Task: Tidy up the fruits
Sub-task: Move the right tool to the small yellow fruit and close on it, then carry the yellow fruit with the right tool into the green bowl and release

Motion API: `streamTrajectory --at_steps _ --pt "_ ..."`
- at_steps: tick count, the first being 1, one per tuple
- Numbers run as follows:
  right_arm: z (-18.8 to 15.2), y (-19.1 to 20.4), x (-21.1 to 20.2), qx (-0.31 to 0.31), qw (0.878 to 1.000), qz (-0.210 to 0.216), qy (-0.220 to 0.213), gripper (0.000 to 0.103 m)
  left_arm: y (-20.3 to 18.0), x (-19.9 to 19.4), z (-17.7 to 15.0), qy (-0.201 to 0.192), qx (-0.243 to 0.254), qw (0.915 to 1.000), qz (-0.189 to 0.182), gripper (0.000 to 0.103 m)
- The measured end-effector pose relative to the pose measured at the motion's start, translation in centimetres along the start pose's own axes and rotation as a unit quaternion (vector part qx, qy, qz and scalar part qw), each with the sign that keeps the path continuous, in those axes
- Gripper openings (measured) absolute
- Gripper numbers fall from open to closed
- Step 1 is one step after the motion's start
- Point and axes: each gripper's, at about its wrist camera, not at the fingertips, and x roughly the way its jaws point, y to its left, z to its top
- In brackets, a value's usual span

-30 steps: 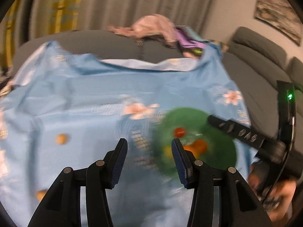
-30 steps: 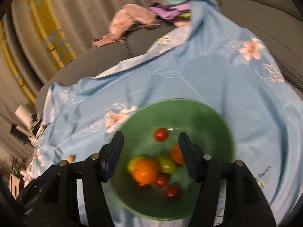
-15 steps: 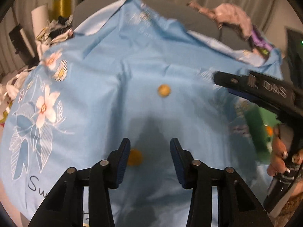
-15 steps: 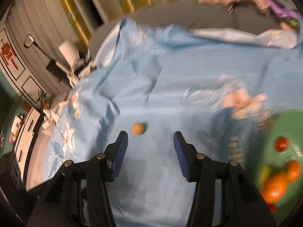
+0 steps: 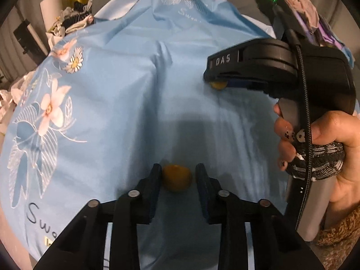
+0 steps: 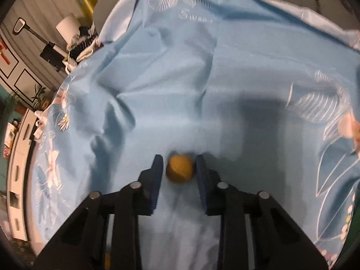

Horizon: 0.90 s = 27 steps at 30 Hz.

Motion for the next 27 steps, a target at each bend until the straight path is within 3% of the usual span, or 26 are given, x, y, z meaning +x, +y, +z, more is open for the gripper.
streamTrajectory --at_steps 8,13,21,27 --pt "-1.0 -0.6 -1.5 0.004 1.000 -0.003 0.004 0.026 0.1 -0.2 -0.1 -0.014 -0.025 0.9994 -0.017 0.027" --pt "-2.4 -1.1 -3.6 0.019 1.000 0.011 -0.003 0.026 -0.5 -1.3 0.1 -0.037 -0.016 0.9988 -0.027 0.027" --pt "-4.7 -1.7 -8.4 0.028 0.999 0.000 -0.044 0.026 -0.5 -3.2 0.5 -0.066 -0.021 0.9963 -0.052 0.027" --pt "-8.3 -2.7 -12.0 0.046 0.996 -0.015 -0.079 0.026 -0.5 -4.2 0.8 -0.085 -0.021 0.9943 -0.060 0.027"
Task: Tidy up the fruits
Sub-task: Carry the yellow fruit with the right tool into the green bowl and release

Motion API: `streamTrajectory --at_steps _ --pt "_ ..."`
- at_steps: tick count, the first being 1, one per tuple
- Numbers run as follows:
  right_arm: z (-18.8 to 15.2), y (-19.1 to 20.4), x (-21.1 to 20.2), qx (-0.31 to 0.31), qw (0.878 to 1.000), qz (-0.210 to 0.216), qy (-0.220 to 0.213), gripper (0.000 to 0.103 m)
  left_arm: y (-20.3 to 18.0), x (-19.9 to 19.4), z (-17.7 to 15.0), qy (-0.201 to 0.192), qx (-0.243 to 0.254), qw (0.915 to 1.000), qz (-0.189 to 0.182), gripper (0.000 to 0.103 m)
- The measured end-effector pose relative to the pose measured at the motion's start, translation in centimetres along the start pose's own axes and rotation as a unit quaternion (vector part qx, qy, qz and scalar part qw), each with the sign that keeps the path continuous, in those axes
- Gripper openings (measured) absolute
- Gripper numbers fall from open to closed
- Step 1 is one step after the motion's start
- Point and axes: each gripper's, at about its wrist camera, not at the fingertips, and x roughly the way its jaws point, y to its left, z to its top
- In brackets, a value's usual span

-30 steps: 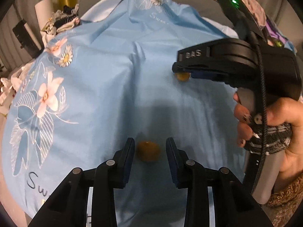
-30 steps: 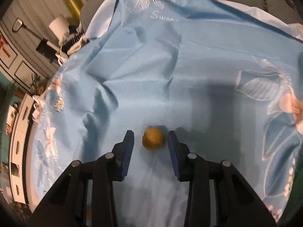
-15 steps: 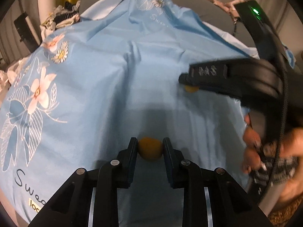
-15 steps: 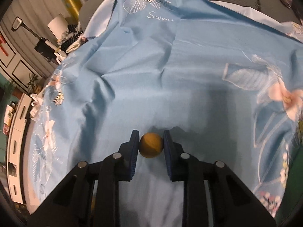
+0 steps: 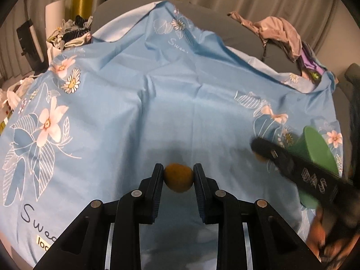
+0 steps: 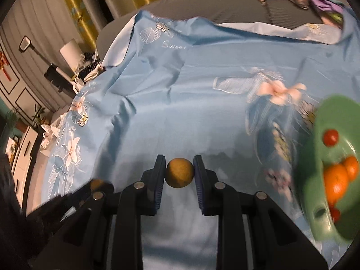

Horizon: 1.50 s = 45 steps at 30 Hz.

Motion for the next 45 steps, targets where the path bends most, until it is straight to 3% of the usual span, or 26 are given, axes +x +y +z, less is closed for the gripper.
streamTrajectory --at_steps 9,13,19,26,32,45 --pt "-0.3 -0.4 -5.3 -0.006 0.997 0.010 -0.074 0.026 -2.1 -3.4 0.6 -0.057 0.022 0.9980 -0.016 0.027" --pt "-0.1 -1.1 -7.6 -0.007 0.994 0.005 -0.110 0.026 -4.1 -5.2 1.1 -0.080 0.020 0.9952 -0.053 0.027" --pt "-0.3 -4.3 -11.0 0.010 0.986 -0.029 -0.162 0.026 -8.6 -6.7 1.8 -0.118 0.062 0.9889 -0.065 0.027" --pt "-1.1 -9.3 -13.8 0.062 0.977 -0.072 -0.192 0.026 -13.9 -6.4 1.9 -0.131 0.110 0.9816 -0.084 0.027" --pt "-2.0 -13.0 -14.8 0.110 0.971 -0.091 -0.192 0.027 -18.4 -4.8 1.2 -0.106 0.142 0.9765 -0.123 0.027" --pt "-2.6 -17.3 -13.7 0.167 0.965 -0.125 -0.159 0.027 -23.1 -0.3 -0.6 -0.040 0.178 0.9732 -0.139 0.027"
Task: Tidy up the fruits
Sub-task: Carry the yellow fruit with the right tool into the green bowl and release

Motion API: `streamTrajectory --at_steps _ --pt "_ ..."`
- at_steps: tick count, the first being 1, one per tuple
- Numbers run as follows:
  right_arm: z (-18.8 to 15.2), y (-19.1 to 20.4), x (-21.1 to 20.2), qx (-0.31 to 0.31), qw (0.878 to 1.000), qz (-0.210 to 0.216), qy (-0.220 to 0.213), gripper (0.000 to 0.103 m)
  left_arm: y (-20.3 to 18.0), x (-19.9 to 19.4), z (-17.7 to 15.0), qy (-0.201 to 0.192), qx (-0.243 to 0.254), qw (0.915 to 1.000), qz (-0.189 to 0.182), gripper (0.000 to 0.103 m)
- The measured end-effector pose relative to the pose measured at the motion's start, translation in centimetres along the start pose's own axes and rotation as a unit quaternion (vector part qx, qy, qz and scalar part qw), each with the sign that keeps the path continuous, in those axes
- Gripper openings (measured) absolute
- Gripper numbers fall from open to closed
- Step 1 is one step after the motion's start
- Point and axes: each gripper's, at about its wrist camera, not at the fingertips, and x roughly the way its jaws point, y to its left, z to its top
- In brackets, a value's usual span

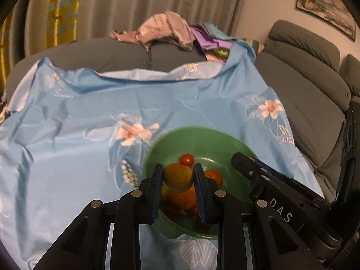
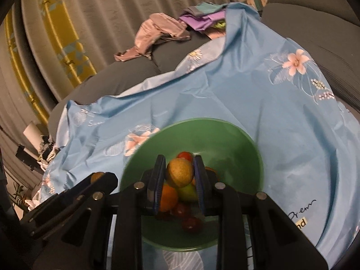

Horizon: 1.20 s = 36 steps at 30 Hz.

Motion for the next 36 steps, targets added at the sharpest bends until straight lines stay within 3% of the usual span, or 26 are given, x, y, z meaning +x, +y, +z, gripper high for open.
streamTrajectory --at_steps 23,29,30,32,35,36 --pt "-0.4 -2.0 2.4 0.008 0.997 -0.063 0.046 0.027 -0.5 4.2 -1.0 0.054 -0.006 0.9985 0.007 0.027" --pt "-0.3 -2.1 2.7 0.009 0.996 -0.071 0.053 0.028 -0.4 4.3 -1.2 0.051 -0.013 0.9986 0.007 0.027" --pt "-0.3 -2.1 2.7 0.010 0.996 -0.076 0.053 0.030 -0.4 4.2 -1.2 0.049 -0.013 0.9987 0.007 0.027" --pt "-0.3 -2.3 2.3 0.013 0.996 -0.077 0.047 0.049 -0.4 3.8 -1.0 0.043 -0.011 0.9990 0.011 0.027" --pt "-0.1 -2.5 1.6 0.021 0.997 -0.071 0.034 0.053 -0.4 2.9 -0.6 0.034 -0.002 0.9992 0.022 0.030" --pt "-0.1 -2.5 1.3 0.023 0.997 -0.070 0.031 0.054 -0.5 2.5 -0.5 0.030 0.005 0.9992 0.026 0.035"
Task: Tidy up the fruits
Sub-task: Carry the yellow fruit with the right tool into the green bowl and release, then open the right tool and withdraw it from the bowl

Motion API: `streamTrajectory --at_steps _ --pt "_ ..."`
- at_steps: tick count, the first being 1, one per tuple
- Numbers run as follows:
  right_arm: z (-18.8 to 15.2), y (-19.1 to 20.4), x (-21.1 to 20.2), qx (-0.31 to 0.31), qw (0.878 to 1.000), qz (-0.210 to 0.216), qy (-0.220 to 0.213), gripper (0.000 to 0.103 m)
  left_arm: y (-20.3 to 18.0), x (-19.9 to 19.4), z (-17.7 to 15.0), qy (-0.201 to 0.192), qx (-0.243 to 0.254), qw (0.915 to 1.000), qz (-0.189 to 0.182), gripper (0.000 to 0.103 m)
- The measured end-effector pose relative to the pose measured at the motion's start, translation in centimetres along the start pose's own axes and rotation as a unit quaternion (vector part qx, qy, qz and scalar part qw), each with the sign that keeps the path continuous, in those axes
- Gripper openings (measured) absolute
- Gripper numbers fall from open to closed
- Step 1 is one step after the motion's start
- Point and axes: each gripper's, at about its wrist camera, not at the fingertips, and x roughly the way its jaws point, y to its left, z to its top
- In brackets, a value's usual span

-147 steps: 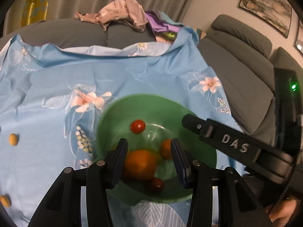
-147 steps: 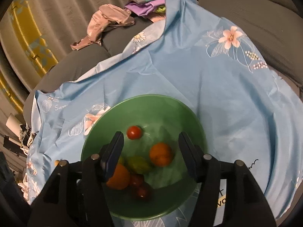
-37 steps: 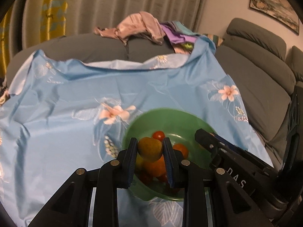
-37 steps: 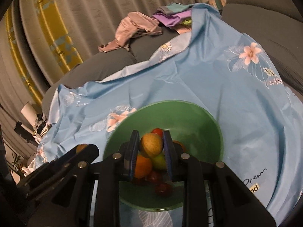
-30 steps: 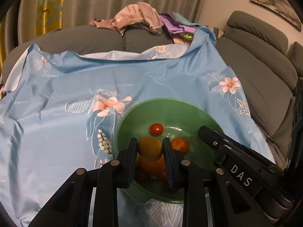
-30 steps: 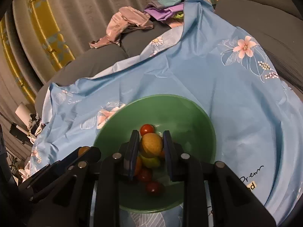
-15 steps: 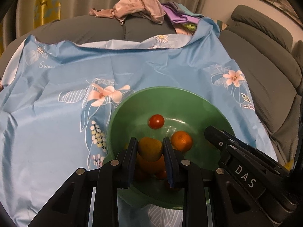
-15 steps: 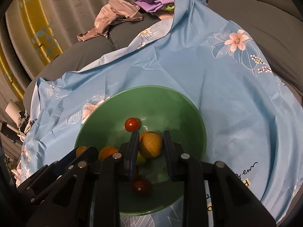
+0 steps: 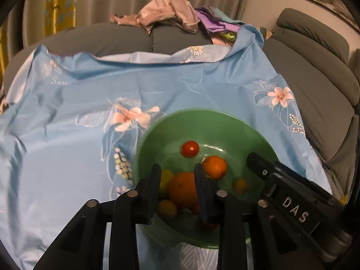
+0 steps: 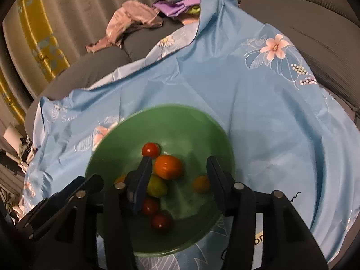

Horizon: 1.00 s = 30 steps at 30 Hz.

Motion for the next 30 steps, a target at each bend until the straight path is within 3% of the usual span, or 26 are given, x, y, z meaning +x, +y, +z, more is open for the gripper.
streamTrajectory --at_steps 4,6,12,30 --pt "0.2 -0.2 -1.3 0.008 1.000 0.001 -0.020 0.060 -0.1 -1.7 0.2 -0.032 0.018 0.9990 0.026 0.061" --pt "0.3 -0.2 -1.9 0.010 1.000 0.007 -0.029 0.061 0.1 -2.3 0.2 -0.043 0.017 0.9987 0.024 0.064" --pt "0.3 0.1 -3.0 0.005 0.999 0.008 -0.044 0.065 0.3 -3.2 0.2 -0.041 0.014 0.9990 0.015 0.064" --pt "0.2 0.3 -3.0 -0.002 0.999 -0.001 -0.039 0.066 0.9 -3.8 0.0 -0.050 0.002 0.9987 0.007 0.064"
